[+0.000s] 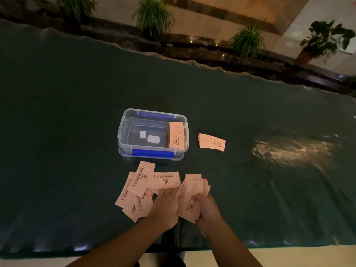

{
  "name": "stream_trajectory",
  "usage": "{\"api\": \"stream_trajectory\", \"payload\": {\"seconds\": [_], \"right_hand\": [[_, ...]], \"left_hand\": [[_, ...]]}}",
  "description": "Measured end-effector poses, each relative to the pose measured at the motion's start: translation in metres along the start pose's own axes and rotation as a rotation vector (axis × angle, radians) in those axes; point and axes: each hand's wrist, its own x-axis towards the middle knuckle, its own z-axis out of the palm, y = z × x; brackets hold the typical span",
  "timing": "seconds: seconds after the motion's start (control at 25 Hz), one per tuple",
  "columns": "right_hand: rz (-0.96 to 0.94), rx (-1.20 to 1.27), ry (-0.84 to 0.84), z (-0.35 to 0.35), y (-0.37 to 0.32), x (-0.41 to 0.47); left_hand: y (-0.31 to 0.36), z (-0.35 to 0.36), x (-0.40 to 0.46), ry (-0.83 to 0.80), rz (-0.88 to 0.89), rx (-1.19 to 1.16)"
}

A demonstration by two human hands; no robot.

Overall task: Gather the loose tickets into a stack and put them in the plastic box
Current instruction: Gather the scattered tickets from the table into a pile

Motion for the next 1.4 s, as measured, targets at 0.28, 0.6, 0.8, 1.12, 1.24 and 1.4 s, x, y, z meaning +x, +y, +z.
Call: {"api": "stream_trajectory", "payload": {"seconds": [0.28,0.6,0.8,1.12,1.24,1.4], "right_hand": [[0.083,0.006,0.065,0.003,0.0,-0.006],[0.058,0.017,0.091,-0.006,0.007,-0.007],[0.076,0.117,0.145,-0.023,0.011,-0.012],[0.09,0.232,0.146,-0.033,0.013,-0.02],[0.1,0.254,0.116,-0.028,0.016,-0.023],[0.108,0.258,0.081,-0.023,0.015,-0.027]], "left_hand": [[-0.005,-0.005,-0.005,-0.124,0.113,-0.318],[-0.031,-0.058,0.024,0.026,0.09,0.189],[-0.034,-0.065,0.046,-0.1,0.087,0.543],[-0.025,-0.055,0.052,-0.096,0.131,0.602],[-0.021,-0.047,0.048,-0.122,0.15,0.521],[-0.024,-0.039,0.04,-0.125,0.149,0.414]]}}
